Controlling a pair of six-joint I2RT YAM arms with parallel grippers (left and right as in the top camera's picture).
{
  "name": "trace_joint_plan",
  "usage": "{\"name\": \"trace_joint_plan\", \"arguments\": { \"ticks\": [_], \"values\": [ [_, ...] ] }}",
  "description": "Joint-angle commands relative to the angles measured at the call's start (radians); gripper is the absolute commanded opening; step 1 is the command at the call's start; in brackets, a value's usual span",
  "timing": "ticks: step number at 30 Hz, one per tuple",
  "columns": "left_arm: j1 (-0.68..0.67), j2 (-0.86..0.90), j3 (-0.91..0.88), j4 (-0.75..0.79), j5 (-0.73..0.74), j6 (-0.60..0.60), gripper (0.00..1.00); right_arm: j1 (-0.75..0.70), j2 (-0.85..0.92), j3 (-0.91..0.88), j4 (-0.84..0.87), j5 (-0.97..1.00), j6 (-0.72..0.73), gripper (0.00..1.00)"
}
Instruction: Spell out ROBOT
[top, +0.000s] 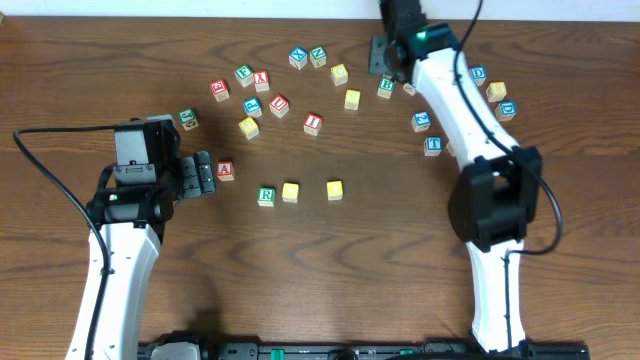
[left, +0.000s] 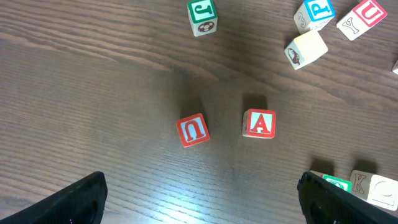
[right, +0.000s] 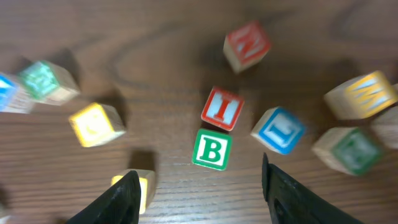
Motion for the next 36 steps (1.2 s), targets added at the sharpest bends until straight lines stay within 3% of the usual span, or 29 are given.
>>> {"name": "trace_joint_plan", "arguments": {
  "ticks": [1,19,36],
  "values": [
    [0.005,-0.009,0.029,0.003,-0.002,0.005,0.96,0.025,0.051,0.013,0.012,0.003,0.031,0.58],
    [0.005,0.000,0.029,0.003,-0.002,0.005,0.96,0.053,0.056,0.013,0.019,0.140,0.094,0.56],
    [0.005,0.000,0.029,0.003,-0.002,0.005,0.96,0.053,0.056,0.011,-0.021,0.193,0.243,0.57]
  ]
}}
